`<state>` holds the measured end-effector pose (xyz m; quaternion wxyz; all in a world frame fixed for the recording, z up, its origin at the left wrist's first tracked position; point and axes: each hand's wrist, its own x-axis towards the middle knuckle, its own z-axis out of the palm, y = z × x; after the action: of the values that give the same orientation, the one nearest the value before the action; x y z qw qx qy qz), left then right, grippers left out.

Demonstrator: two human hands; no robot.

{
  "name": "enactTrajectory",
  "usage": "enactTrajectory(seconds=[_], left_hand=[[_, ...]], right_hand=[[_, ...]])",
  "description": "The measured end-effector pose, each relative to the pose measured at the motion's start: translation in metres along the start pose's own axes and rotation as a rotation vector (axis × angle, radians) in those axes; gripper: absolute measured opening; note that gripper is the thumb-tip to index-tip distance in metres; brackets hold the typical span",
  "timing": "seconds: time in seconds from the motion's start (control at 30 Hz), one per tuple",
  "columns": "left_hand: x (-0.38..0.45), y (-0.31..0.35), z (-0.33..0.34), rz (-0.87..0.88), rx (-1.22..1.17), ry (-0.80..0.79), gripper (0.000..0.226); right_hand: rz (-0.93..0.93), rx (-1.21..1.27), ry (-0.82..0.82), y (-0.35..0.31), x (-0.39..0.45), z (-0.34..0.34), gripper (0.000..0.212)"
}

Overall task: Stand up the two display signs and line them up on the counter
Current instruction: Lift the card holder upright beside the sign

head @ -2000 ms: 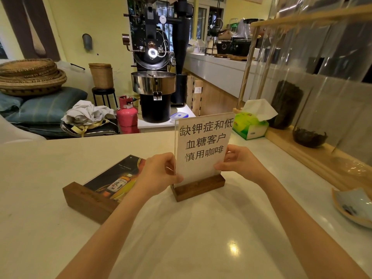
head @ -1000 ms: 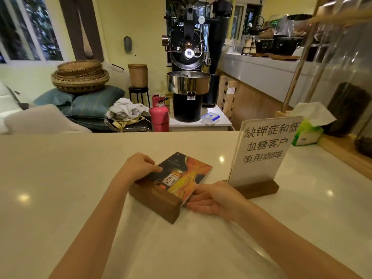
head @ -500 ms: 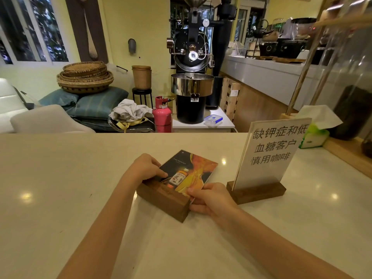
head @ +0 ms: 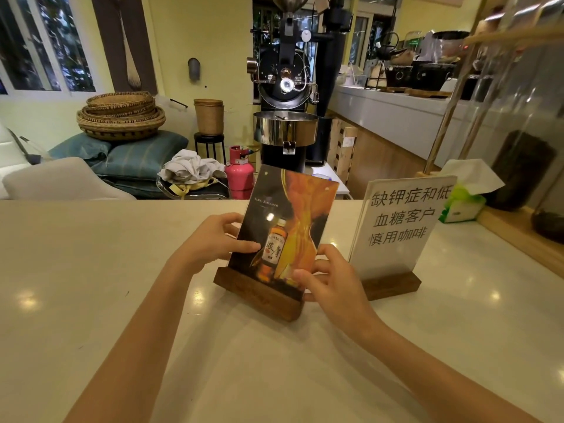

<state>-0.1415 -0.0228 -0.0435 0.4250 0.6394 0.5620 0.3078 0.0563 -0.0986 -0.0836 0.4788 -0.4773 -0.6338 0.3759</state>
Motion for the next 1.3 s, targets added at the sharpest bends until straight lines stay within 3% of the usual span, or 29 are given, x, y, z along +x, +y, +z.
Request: enactTrajectory(seconds=[0.5,0.63,0.87,0.93,1.1,1.17,1.23,1.3], left_hand=[[-0.008,0.005,0.012,0.185,-0.022,0.027,0.030],[-0.011,0.003,0.008,0.204,-0.010,-0.004,0.030],[-0.012,-0.004,0.016,0.197,0.112,0.011,0.036],[-0.012,-0.007,0.020,0.197,0.144,0.021,0.036],[-0.015,-0.019,0.037,0.210,0.274,0.091,0.073],[-0.019,-0.023,0.044,0.219,0.231,0.154,0.088],[-0.024,-0.026,0.052,0.280,0.161,0.190,0.102],[-0.029,-0.029,0.061,0.335,0.153,0.182,0.116]], right_hand=[[-0.336,-0.416,0.191,0.023,-0.018,-0.015,0.031],[-0.334,-0.411,0.138,0.025,-0.020,-0.014,0.031],[-0.129,-0.327,-0.106,0.012,-0.025,-0.029,0.025],[-0.151,-0.306,-0.093,0.008,-0.029,-0.047,0.018],[-0.012,-0.277,-0.015,0.011,-0.036,-0.106,0.009],[0.027,-0.299,0.096,0.018,-0.035,-0.128,0.009],[0.074,-0.311,0.262,0.027,-0.029,-0.146,0.016],[0.174,-0.315,0.373,0.035,-0.021,-0.159,0.037]])
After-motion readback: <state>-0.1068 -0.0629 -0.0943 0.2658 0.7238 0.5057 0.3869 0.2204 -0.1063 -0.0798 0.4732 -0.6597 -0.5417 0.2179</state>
